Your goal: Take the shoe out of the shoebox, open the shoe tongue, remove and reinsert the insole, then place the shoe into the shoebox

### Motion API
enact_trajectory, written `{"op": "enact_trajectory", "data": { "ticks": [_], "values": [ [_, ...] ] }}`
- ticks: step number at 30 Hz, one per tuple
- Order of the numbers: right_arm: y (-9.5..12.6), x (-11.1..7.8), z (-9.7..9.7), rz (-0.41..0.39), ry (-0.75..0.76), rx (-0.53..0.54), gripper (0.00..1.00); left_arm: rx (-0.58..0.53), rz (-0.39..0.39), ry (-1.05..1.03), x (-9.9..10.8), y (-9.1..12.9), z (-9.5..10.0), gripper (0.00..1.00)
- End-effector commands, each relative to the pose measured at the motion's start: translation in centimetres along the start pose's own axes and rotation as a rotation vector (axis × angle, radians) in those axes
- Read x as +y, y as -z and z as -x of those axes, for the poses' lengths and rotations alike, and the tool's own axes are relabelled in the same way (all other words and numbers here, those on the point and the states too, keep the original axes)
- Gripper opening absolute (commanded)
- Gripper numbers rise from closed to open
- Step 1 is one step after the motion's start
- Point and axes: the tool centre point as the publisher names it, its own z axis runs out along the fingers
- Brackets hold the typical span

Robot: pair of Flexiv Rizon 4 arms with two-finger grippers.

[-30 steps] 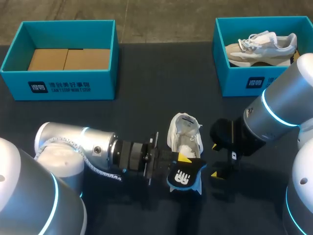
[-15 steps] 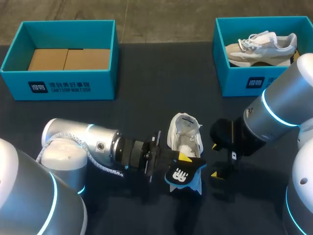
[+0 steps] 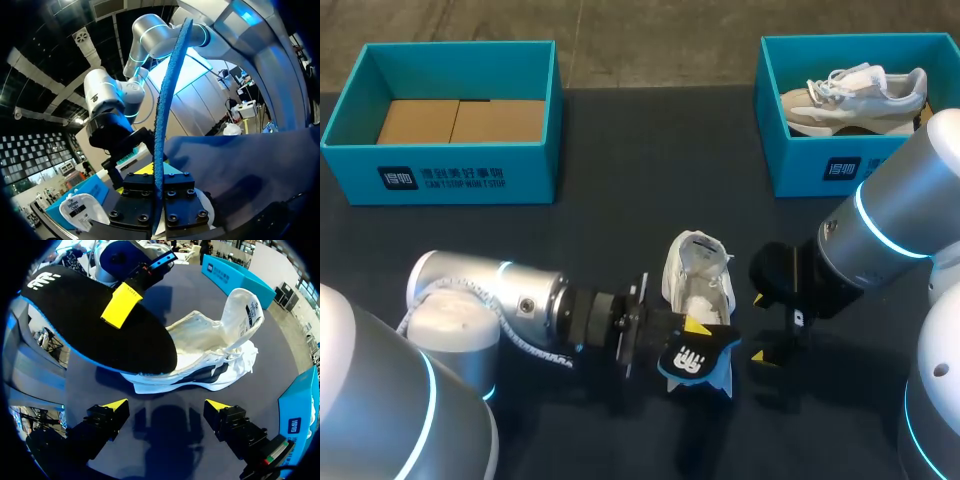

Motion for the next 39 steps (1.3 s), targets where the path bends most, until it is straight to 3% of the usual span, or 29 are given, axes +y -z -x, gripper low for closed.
{"op": "enact_trajectory", "data": {
  "ticks": [1,39],
  "values": [
    [-0.2,0.0,-0.1,-0.001,0.0,-0.003,1.0,-0.011,0.007,-0.007,-0.1,0.1,-0.3,0.0],
    [-0.2,0.0,-0.1,-0.001,0.0,-0.003,1.0,-0.165,0.045,-0.019,2.0,0.6,0.6,0.0]
  ]
}}
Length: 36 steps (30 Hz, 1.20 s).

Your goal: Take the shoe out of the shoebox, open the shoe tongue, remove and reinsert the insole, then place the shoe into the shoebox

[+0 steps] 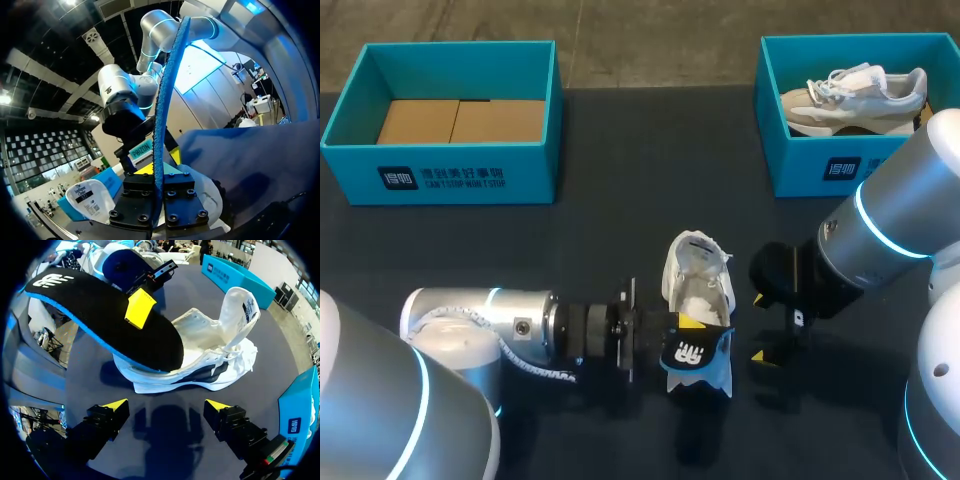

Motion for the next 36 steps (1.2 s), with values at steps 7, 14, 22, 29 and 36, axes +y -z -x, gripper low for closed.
{"op": "enact_trajectory", "data": {
  "ticks": [7,14,22,29,36],
  "values": [
    [-0.2,0.0,-0.1,-0.001,0.0,-0.003,1.0,-0.016,0.029,-0.016,0.4,-0.1,0.1,0.0],
    [-0.2,0.0,-0.1,-0.001,0.0,-0.003,1.0,-0.032,0.058,-0.013,1.3,0.0,0.4,0.0],
    [-0.2,0.0,-0.1,-0.001,0.0,-0.003,1.0,-0.03,0.072,0.001,2.4,-0.2,0.5,0.0],
    [-0.2,0.0,-0.1,-0.001,0.0,-0.003,1.0,-0.039,0.088,-0.002,3.0,-0.3,0.7,0.0],
    [-0.2,0.0,-0.1,-0.001,0.0,-0.003,1.0,-0.053,0.126,-0.003,3.4,-0.4,1.0,0.0]
  ]
}}
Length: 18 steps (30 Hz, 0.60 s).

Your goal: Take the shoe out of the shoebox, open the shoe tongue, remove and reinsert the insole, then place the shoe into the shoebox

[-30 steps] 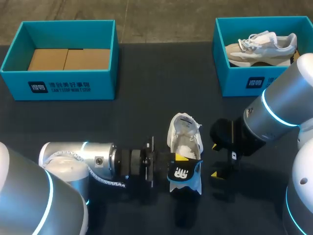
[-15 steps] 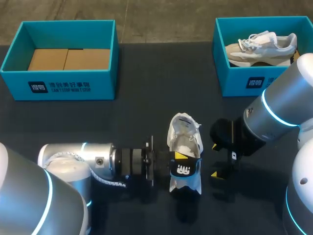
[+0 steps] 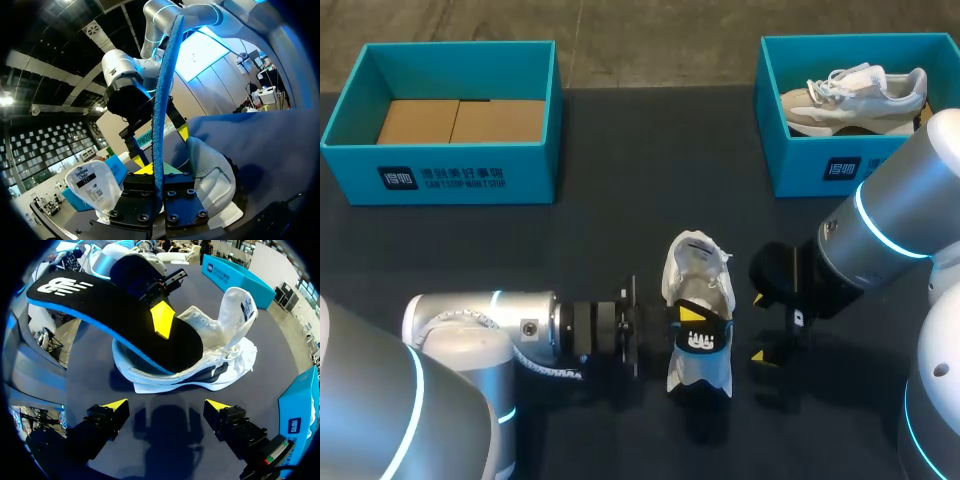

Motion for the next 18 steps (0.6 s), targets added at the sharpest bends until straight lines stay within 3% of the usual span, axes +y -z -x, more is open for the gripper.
{"op": "enact_trajectory", "data": {
  "ticks": [1,18],
  "values": [
    [-0.17,0.04,-0.09,-0.001,0.0,-0.003,1.0,-0.009,0.021,0.003,-0.06,-0.43,-0.04,0.0],
    [-0.17,0.04,-0.09,-0.001,0.0,-0.003,1.0,-0.02,0.099,-0.038,0.86,-0.34,0.03,0.0]
  ]
}}
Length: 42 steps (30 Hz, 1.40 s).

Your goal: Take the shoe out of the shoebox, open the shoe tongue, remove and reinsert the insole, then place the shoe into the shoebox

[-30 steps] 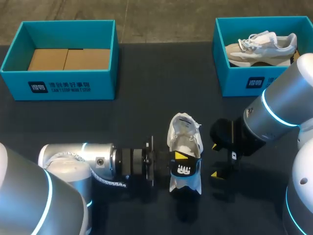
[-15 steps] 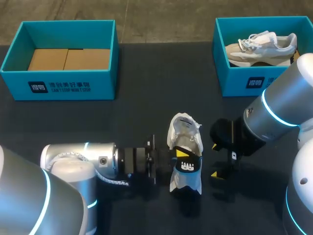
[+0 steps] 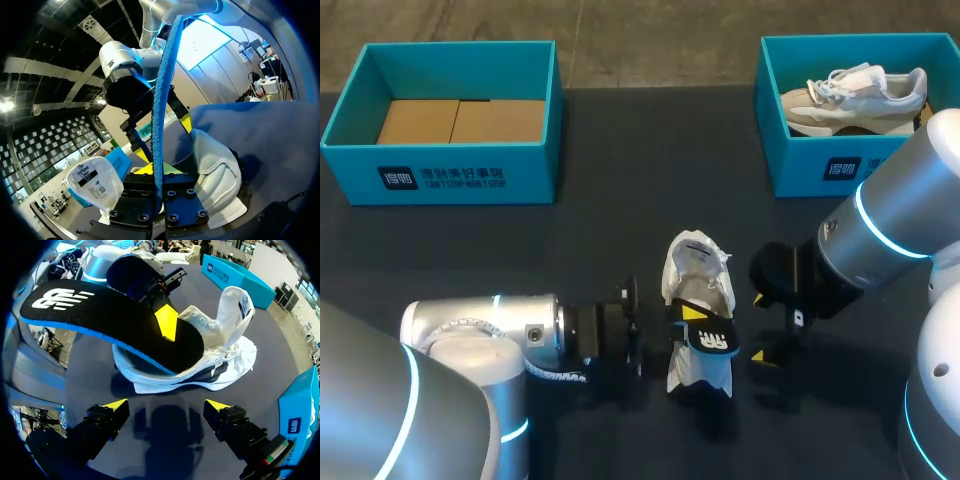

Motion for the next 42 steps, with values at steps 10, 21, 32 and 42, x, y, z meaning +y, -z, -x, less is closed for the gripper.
{"op": "enact_trajectory", "data": {
  "ticks": [10,21,32,42],
  "values": [
    [-0.2,0.0,-0.1,-0.001,0.0,-0.003,1.0,0.019,-0.017,0.009,-0.4,0.2,-0.4,0.08],
    [-0.2,0.0,-0.1,-0.001,0.0,-0.003,1.0,0.022,-0.031,0.008,-1.6,0.4,-0.6,0.17],
    [-0.2,0.0,-0.1,-0.001,0.0,-0.003,1.0,0.032,0.005,-0.025,-2.7,0.2,-0.3,0.23],
    [-0.2,0.0,-0.1,-0.001,0.0,-0.003,1.0,0.055,0.09,-0.046,-3.3,-0.3,0.2,0.23]
  ]
}}
